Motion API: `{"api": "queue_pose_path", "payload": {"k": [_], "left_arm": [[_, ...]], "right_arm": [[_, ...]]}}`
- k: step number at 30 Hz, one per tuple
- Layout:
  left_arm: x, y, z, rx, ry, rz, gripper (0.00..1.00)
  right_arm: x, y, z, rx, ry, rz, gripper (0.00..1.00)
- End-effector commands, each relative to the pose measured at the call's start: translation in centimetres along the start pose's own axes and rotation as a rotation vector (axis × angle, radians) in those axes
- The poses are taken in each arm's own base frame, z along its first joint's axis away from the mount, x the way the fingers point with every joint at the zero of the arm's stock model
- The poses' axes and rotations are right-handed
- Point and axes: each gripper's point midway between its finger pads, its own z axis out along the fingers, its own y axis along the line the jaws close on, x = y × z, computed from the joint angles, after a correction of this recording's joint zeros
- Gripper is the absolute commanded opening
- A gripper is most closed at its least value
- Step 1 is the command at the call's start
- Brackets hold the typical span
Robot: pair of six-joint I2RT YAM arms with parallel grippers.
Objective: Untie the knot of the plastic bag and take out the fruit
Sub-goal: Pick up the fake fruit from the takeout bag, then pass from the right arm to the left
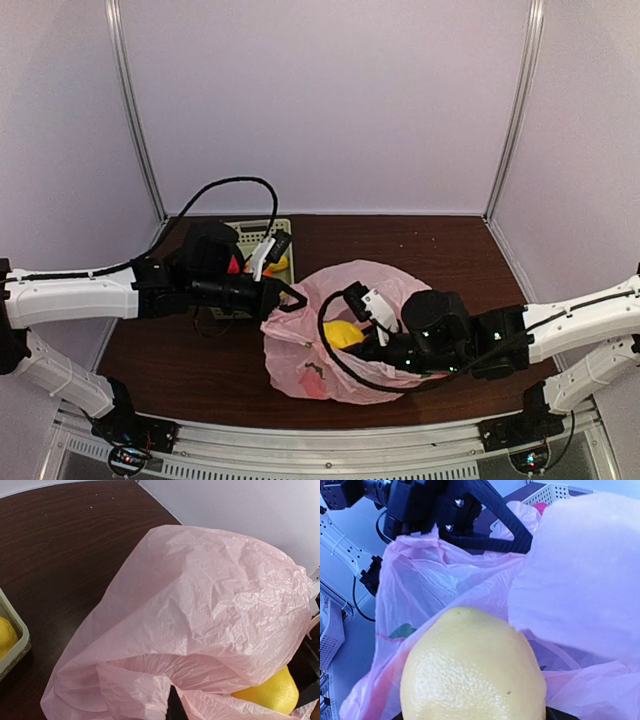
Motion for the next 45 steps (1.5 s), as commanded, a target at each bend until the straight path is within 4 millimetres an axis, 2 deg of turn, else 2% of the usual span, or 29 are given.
{"api": "queue_pose_path", "payload": {"k": [1, 5, 9, 12, 14, 20, 25, 28, 34, 39, 45], "left_arm": [[0.4, 1.3, 0.8, -0.036, 0.003, -0.010, 0.00], [0.6, 0.5, 1.3, 0.037, -0.007, 0.026, 0.00], [1.2, -0.3, 1.3, 0.099, -0.011, 0.067, 0.00], [1.8, -1.4, 1.2, 0.136, -0.002, 0.114, 0.00], [2.3, -1.3, 1.1, 0.136, 0.005, 0.128, 0.00], [4.2, 1.7, 1.1, 0.006, 0.046, 0.087, 0.00], [4.1, 1.4, 0.9, 0.027, 0.014, 0.070, 0.00], [3.0, 0.6, 1.0, 0.051, -0.014, 0.075, 0.00], [-0.2, -1.1, 1.2, 0.085, -0.074, 0.099, 0.00], [-2.5, -2.0, 1.6, 0.097, -0.123, 0.117, 0.00], [-2.9, -1.9, 2.7, 0.099, -0.121, 0.111, 0.00]], "right_arm": [[-1.9, 0.7, -1.6, -0.044, -0.096, 0.040, 0.55], [-4.2, -2.5, -4.0, 0.110, -0.245, 0.125, 0.55], [-6.7, -4.5, -6.3, 0.195, -0.413, 0.212, 0.56], [-7.6, -6.6, -7.7, 0.314, -0.479, 0.265, 0.57], [-7.7, -7.9, -8.3, 0.385, -0.483, 0.274, 0.57], [-8.9, -9.2, -10.6, 0.379, -0.506, 0.295, 0.59], [-8.6, -9.6, -12.4, 0.358, -0.514, 0.317, 0.60], [-7.6, -8.8, -11.7, 0.304, -0.458, 0.276, 0.60], [-3.9, -6.8, -7.8, 0.212, -0.236, 0.186, 0.59], [-1.5, -5.3, -5.6, 0.142, -0.113, 0.140, 0.59], [-0.9, -1.8, -4.1, -0.020, -0.046, 0.101, 0.59]]}}
